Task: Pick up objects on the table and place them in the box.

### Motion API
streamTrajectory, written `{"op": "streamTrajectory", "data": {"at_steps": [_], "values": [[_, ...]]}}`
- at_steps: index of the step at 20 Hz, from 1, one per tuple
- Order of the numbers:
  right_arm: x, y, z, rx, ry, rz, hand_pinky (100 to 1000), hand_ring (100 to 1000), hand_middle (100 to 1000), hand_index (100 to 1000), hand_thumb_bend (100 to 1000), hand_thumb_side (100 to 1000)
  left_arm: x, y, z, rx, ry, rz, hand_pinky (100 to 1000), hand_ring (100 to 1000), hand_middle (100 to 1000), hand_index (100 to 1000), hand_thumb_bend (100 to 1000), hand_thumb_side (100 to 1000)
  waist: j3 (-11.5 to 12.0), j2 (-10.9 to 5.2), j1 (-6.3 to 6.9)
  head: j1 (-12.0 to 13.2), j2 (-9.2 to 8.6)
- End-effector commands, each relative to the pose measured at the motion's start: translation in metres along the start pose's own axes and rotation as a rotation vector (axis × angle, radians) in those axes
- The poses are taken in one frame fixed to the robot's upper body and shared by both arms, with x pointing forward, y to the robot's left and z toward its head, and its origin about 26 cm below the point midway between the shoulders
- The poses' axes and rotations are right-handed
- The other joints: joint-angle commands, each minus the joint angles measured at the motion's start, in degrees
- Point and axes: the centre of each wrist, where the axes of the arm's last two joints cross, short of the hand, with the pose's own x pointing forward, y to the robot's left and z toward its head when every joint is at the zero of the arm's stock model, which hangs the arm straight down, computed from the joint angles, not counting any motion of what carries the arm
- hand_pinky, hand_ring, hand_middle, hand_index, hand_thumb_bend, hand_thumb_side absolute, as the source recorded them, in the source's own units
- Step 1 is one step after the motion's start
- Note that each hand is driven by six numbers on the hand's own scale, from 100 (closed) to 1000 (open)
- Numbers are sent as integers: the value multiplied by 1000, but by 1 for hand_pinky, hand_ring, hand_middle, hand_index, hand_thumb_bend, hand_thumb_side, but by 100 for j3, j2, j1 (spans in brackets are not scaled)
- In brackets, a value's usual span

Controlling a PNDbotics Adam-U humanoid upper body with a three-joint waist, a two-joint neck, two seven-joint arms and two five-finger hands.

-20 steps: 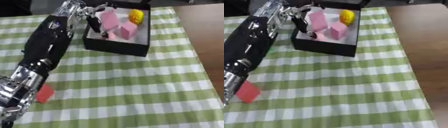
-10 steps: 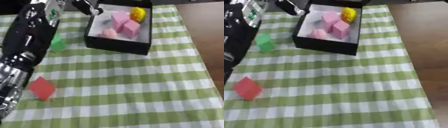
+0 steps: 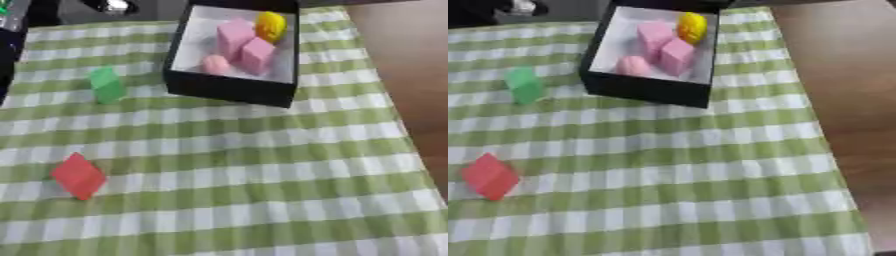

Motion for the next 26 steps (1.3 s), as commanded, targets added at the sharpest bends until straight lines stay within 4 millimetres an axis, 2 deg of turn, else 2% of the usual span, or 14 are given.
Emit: {"op": "streamTrajectory", "data": {"at_steps": [1,2,8,16,17,18,26], "values": [[12,-6,-2,3,-20,50,1000,665,555,742,100,520,-17,8,15,-56,82,-15,954,935,824,883,540,396,11,-207,15,-35,9],[12,-6,-2,2,-21,51,1000,665,556,742,100,520,-22,3,14,-82,104,-13,955,936,824,884,538,534,18,-211,12,-38,7],[11,-6,0,-5,-18,51,1000,665,555,742,100,520,-46,-25,4,-187,154,92,958,918,800,867,518,656,36,-221,-1,-58,-11],[10,-6,0,-9,-14,49,1000,665,556,742,100,522,-54,-49,-5,-261,168,126,958,916,797,862,542,703,41,-213,2,-45,1],[10,-6,0,-10,-13,48,1000,665,556,742,100,522,-55,-51,-5,-270,175,126,959,919,800,864,544,650,38,-212,1,-39,4],[10,-6,1,-10,-13,48,1000,665,556,742,100,522,-55,-54,-6,-278,182,126,958,919,800,865,555,708,36,-211,2,-34,6],[9,-6,2,-17,-4,46,1000,664,555,741,100,525,-55,-68,-12,-319,194,109,958,914,791,855,574,697,49,-200,3,-14,25]]}}
